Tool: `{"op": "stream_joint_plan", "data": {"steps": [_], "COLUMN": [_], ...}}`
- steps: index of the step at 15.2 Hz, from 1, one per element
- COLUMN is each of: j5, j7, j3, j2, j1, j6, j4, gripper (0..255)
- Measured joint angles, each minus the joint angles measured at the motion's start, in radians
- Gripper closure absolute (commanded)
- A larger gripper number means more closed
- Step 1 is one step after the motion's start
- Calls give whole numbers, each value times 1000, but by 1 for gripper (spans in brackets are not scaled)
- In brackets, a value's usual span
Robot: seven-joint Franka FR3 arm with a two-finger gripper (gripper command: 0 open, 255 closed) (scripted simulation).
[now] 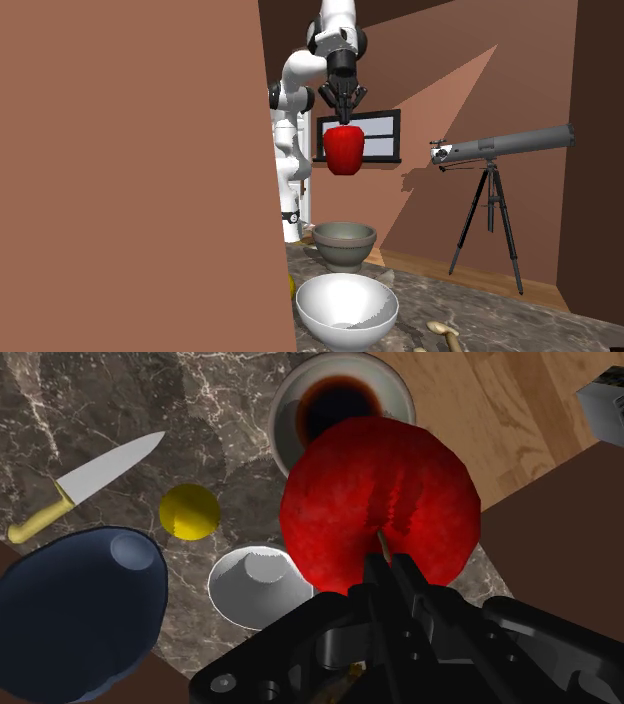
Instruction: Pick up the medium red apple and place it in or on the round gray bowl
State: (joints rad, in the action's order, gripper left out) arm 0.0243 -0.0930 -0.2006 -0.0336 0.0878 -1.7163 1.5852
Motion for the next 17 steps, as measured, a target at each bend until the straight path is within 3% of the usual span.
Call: {"op": "stream_joint_plan", "data": {"steps": [17], "j5": [8], "j7": [-11], "j3": [2], "j2": [-27], "j1": [-1], "j6": [-231], "j4": [258], "gripper": [255]}}
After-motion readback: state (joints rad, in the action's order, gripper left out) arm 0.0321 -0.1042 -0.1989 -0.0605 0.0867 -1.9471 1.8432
